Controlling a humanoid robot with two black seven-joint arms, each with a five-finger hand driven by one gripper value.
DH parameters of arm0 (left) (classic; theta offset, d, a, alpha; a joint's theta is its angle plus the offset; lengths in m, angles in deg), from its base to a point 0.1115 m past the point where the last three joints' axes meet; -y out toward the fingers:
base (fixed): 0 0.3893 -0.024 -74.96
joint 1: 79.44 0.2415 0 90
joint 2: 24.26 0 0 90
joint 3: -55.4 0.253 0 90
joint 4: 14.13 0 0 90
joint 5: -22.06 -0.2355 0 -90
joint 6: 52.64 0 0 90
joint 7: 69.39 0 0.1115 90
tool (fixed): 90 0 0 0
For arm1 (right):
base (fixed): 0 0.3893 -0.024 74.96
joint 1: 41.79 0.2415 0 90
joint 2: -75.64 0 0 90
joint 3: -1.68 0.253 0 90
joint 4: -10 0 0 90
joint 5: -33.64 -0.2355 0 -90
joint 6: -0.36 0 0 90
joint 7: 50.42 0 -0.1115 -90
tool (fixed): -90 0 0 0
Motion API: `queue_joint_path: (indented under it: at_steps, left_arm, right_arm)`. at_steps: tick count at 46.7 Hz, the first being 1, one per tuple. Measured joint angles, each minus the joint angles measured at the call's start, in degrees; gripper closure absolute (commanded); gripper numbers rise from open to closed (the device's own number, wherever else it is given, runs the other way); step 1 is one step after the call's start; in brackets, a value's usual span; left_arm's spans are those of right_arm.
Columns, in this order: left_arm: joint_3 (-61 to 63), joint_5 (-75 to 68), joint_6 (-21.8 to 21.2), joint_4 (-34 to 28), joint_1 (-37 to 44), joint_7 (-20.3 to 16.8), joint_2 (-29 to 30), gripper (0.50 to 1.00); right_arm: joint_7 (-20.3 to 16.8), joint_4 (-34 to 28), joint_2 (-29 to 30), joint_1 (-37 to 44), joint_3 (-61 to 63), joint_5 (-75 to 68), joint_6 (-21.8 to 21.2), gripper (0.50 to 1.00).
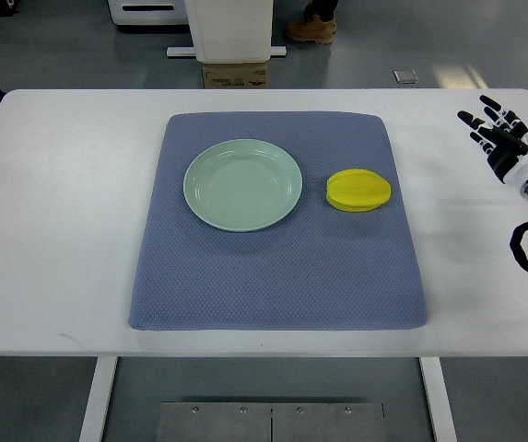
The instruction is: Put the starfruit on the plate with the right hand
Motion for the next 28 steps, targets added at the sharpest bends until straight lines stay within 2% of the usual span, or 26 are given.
queue_joint_path:
  at_steps: [28]
  left_arm:
    - [0.21,-0.08,0.12,0.14,-0.42,-0.02,0.00,0.500]
  right_arm:
    - [0.00,0.09,-0.08,-0.03,-0.04,0.00,-0.01,0.500]
